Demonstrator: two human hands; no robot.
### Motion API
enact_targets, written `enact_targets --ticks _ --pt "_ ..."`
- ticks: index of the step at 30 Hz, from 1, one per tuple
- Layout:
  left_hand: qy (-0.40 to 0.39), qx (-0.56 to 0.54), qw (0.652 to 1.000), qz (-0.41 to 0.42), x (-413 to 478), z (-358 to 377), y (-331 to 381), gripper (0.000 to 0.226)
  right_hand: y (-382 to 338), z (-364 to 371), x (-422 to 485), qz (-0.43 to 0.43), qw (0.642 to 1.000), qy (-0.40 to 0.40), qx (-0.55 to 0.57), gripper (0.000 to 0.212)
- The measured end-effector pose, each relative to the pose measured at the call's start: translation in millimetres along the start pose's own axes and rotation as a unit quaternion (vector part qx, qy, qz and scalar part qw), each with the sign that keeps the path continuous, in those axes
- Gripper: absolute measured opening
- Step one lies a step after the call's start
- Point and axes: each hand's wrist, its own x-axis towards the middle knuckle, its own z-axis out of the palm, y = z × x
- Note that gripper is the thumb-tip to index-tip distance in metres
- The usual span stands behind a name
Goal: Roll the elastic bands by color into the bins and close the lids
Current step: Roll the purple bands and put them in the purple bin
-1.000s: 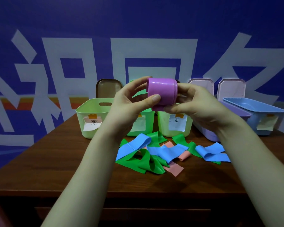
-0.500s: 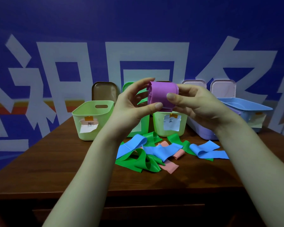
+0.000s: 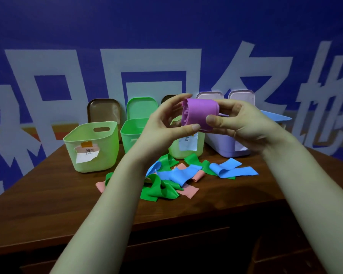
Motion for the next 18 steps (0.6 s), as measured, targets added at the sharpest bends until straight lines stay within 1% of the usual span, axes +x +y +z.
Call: enact_targets --ticks 4,7,11,14,18 --pt "-0.002 -0.041 0.999 -0.026 15.6 13.2 -7.2 0.052 5.2 -11.4 -4.3 -0.035 0.998 0.043 -0.043 0.035" --pt "0.008 -0.050 0.997 -0.054 31.2 25.4 -15.0 0.051 10.0 -28.6 -3.5 -0.041 0.996 0.065 -0.050 0.036" --pt "0.012 -0.044 0.996 -0.082 58.4 44.2 -31.5 0.056 20.1 -61.1 5.7 -0.030 0.996 0.073 -0.031 0.048" --pt "0.020 -0.062 0.993 -0.098 84.1 58.2 -49.0 0.055 30.4 -90.1 19.4 -0.024 0.997 0.069 -0.022 0.040" --pt "0.030 -0.073 0.991 -0.109 121.9 74.7 -76.7 0.053 47.5 -131.3 47.1 -0.029 0.998 0.058 -0.022 0.040"
